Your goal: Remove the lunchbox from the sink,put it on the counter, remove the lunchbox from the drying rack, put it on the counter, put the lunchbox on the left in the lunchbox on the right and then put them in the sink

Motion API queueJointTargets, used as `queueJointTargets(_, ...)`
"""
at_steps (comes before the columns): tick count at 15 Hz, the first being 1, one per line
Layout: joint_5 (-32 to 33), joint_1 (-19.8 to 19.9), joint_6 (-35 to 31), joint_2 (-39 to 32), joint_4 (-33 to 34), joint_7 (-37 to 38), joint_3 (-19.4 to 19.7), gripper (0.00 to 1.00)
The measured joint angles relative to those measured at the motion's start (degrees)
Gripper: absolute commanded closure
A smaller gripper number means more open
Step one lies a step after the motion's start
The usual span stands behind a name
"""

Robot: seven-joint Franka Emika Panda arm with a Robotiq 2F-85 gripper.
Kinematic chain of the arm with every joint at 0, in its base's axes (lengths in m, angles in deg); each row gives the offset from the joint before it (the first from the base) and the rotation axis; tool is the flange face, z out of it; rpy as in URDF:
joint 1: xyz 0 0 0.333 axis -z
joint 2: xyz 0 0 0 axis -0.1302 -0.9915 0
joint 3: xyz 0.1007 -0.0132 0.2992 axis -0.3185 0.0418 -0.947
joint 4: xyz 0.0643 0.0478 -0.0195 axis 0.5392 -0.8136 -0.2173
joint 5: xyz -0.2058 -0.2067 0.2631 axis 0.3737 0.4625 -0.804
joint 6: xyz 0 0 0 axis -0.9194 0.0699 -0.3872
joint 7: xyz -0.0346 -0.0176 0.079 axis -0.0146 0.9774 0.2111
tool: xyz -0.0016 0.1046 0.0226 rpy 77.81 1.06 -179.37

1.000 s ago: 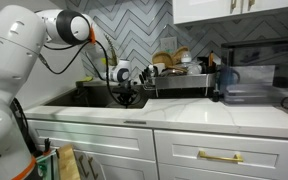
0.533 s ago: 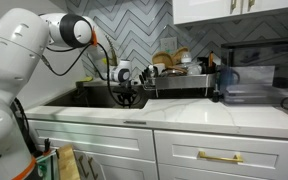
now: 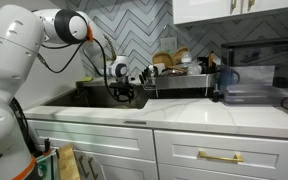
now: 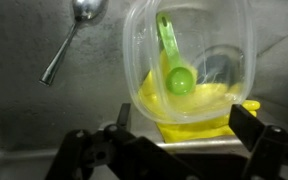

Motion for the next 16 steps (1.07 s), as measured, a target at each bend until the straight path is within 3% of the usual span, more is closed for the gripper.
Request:
queueJointTargets(11,4.1,-2.1,23.2,21.0,-4.7,4.4,-0.6,0.0)
queueJointTargets(16,4.1,-2.0,23.6,21.2,-4.5,4.5,-0.7,0.0)
